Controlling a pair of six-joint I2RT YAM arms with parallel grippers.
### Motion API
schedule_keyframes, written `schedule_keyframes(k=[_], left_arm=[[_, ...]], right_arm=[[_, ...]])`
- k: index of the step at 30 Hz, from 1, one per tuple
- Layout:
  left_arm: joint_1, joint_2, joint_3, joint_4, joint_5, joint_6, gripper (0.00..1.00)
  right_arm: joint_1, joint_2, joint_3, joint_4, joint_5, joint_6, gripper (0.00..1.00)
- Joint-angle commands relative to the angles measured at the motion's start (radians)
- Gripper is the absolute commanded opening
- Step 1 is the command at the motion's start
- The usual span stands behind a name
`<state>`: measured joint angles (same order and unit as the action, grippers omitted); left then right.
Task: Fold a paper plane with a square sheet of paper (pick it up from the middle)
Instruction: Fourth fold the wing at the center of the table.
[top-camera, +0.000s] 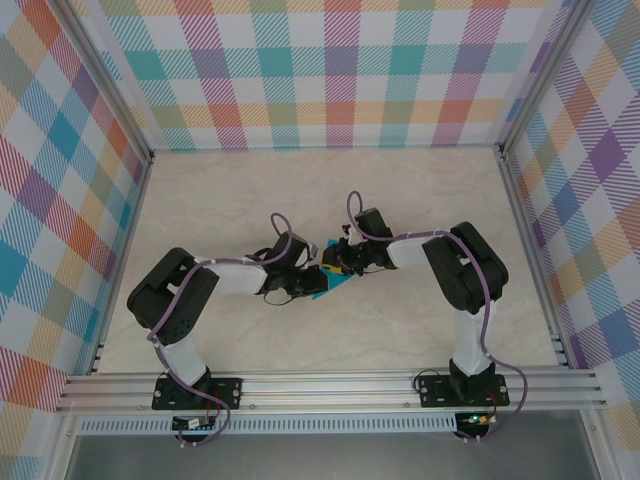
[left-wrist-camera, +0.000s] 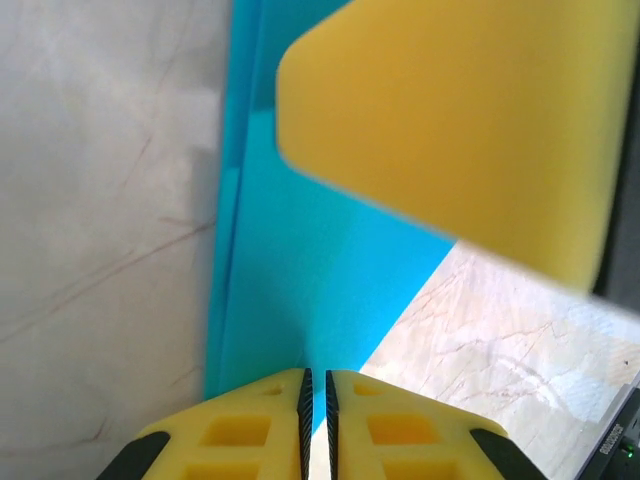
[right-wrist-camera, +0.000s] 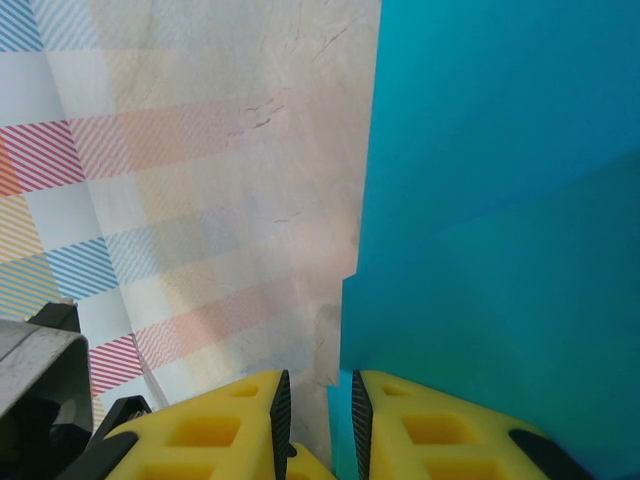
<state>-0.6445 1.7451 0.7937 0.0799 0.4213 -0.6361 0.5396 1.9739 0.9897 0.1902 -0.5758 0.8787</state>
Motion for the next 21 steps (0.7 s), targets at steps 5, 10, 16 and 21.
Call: schedule_keyframes(k=[5,10,16,21], left_arm=[[0.009,-0.058,-0.083,-0.139,0.021,0.003,0.15],[0.01,-0.069,-0.087,-0.177,0.022,0.011,0.16],[0.01,-0.118,-0.08,-0.244,-0.021,0.027,0.15],[0.011,-0.225,-0.092,-0.216,-0.072,-0.003,0.15]], right_arm=[[0.0,0.026,-0.035,-0.096,0.082,-0.007,0.26],[0.0,0.026,-0.034,-0.098,0.082,-0.007,0.26],[0.0,0.025,-0.036,-0.097,0.084,-0.008,0.26],[0.001,0.025,-0.037,-0.095,0.084,-0.006,0.27]])
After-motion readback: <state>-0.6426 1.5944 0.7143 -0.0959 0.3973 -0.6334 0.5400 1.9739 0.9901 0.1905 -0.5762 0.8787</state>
